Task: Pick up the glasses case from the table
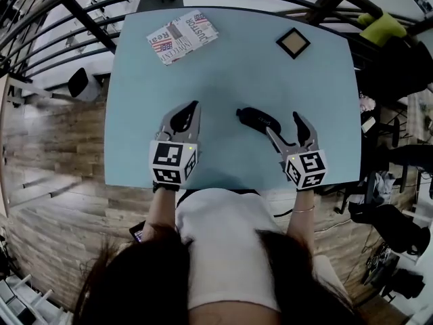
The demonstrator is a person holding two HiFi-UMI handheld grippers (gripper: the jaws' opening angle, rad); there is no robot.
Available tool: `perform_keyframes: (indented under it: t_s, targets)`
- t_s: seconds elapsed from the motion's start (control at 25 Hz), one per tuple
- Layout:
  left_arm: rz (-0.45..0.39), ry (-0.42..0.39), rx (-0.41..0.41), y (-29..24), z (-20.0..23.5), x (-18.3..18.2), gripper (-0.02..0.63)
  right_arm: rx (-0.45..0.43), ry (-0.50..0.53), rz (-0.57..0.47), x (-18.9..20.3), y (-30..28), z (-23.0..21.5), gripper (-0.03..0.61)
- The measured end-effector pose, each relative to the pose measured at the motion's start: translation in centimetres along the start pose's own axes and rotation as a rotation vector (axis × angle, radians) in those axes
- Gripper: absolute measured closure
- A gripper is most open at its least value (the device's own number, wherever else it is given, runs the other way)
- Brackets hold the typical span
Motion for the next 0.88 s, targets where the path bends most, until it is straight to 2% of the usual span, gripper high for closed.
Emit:
perform_keyframes:
  t_s: [0.4, 0.72, 0.88]
  targets:
    - [-0.001, -0.023, 0.047, -1.6, -2.7, -0.6, 0.557, -0.081, 0.08, 0.059, 0.8, -0.5, -0.7, 0.225]
    - [0.021, -0.022, 0.061, -2.4, -3.7, -0.3, 0.557, -0.109, 0.161, 0.177, 2.6, -2.0, -1.7, 0.224]
    - [0.025, -0.014, 0.077, -3.1, -4.2, -0.2, 0.557, -0.153, 0.208, 0.26, 4.1, -3.2, -1.8, 0.207]
Point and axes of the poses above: the fingertips, and each gripper's own axes: y backward along the fingers, z to its left, x out of its underside, the point moved 5 cm from there along y, backward along the fingers, and after that the axes turned 11 degrees about -y, right-handed, at the moved point
